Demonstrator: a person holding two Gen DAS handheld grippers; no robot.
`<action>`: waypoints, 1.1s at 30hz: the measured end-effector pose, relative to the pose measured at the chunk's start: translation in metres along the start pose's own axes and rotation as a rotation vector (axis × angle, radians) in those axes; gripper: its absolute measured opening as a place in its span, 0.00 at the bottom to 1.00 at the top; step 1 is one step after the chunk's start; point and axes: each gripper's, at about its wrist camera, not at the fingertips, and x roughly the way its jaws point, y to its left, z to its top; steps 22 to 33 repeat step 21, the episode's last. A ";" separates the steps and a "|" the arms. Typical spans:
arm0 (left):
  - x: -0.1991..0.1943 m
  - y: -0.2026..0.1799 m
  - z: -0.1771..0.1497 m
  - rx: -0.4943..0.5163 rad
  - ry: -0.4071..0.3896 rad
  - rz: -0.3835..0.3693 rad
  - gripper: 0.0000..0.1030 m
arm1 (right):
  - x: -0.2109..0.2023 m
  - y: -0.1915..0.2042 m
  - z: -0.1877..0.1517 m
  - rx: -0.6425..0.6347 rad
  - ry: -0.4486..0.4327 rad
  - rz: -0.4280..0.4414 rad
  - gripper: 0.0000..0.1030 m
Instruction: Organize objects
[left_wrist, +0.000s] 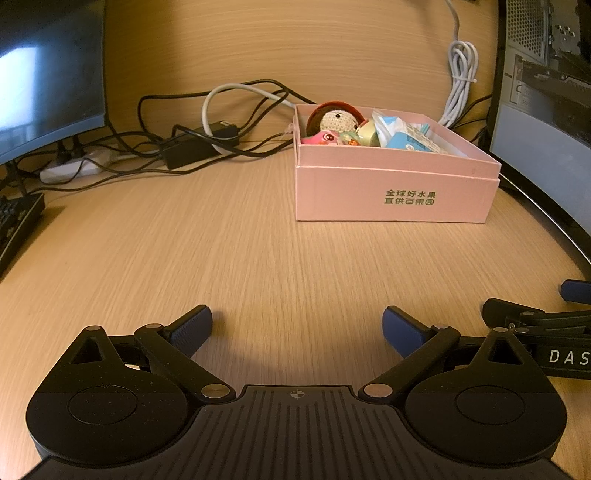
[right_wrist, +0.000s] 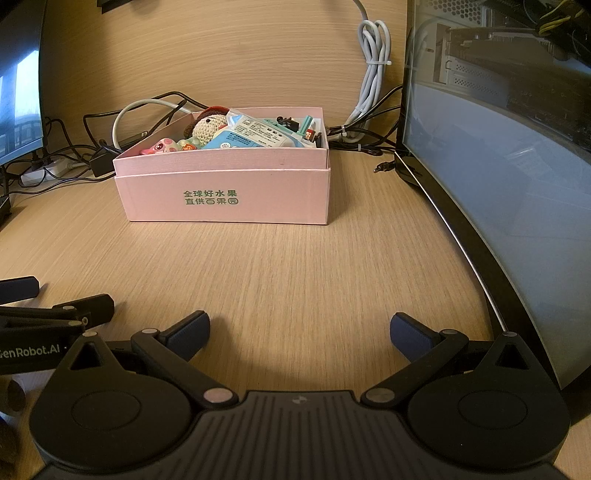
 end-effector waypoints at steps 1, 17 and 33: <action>0.000 0.000 0.000 0.001 0.000 0.001 0.99 | 0.000 0.000 0.000 0.000 0.000 0.000 1.00; -0.002 0.004 -0.001 -0.014 -0.010 -0.044 0.98 | 0.000 0.000 0.000 0.000 0.000 0.000 1.00; -0.002 0.002 -0.001 -0.008 -0.008 -0.038 0.98 | 0.000 0.000 0.000 0.000 0.000 0.000 1.00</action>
